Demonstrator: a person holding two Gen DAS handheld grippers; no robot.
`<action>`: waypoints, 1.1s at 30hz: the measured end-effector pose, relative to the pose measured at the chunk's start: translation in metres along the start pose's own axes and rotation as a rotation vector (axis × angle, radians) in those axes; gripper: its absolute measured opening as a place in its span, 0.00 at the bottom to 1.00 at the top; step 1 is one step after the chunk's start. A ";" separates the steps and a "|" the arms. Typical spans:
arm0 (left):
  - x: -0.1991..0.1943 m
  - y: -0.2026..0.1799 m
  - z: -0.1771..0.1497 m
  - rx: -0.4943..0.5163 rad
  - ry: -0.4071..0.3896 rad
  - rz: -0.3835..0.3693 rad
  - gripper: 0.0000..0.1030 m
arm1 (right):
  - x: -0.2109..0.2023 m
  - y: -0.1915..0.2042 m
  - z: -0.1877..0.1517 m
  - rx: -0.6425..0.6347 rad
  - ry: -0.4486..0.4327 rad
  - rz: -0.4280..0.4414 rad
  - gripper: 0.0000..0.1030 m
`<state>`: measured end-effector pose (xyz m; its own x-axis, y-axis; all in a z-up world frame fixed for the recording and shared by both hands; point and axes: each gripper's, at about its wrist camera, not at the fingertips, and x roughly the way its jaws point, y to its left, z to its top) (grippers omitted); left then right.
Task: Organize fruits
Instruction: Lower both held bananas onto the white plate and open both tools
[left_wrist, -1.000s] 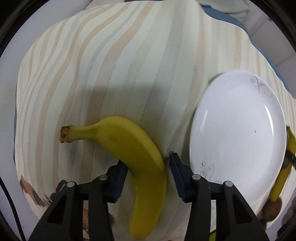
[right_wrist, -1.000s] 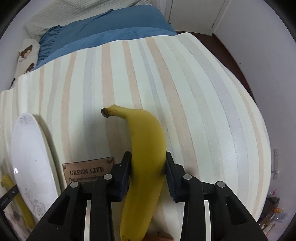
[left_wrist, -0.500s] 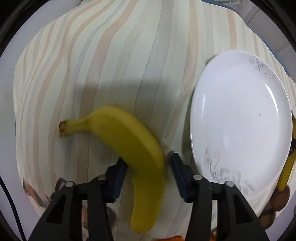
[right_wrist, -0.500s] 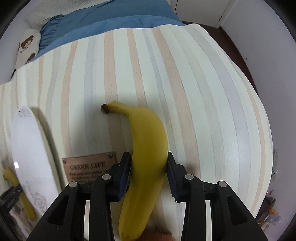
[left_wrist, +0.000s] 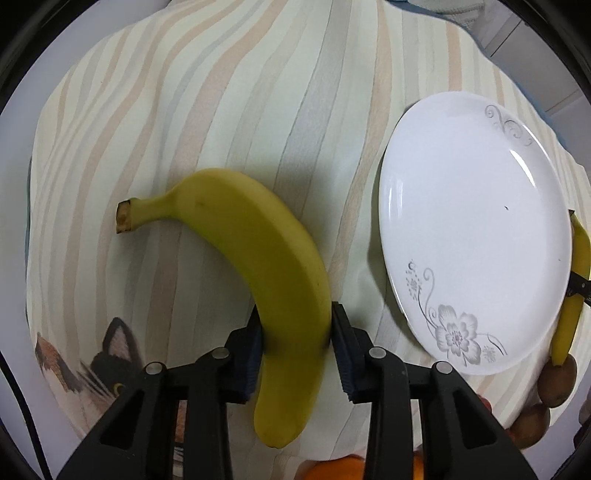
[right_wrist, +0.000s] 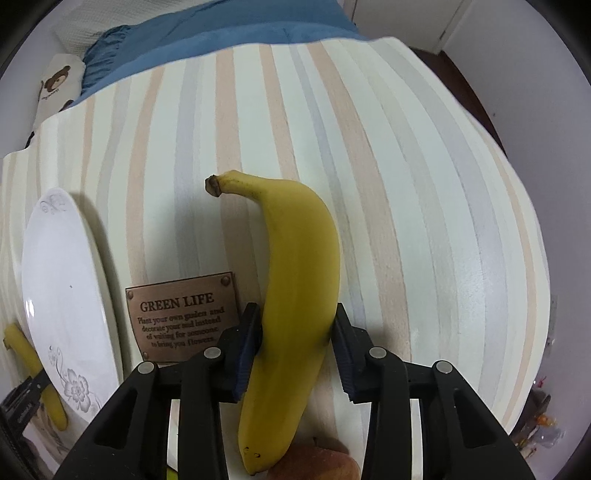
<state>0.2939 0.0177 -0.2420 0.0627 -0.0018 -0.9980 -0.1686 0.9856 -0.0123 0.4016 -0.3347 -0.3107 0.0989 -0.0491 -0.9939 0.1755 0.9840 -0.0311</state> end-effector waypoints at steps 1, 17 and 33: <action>-0.006 0.002 -0.003 0.002 -0.004 0.002 0.30 | -0.003 -0.001 -0.001 -0.001 -0.013 0.006 0.39; -0.115 -0.010 0.007 0.057 -0.155 -0.170 0.30 | -0.114 0.005 -0.048 -0.072 -0.082 0.170 0.36; -0.047 -0.059 0.071 0.098 0.012 -0.309 0.30 | -0.116 0.094 -0.022 -0.154 0.094 0.337 0.36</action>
<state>0.3711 -0.0283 -0.1897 0.0841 -0.3048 -0.9487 -0.0481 0.9497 -0.3094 0.3855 -0.2328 -0.2002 0.0346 0.2904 -0.9563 -0.0010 0.9569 0.2906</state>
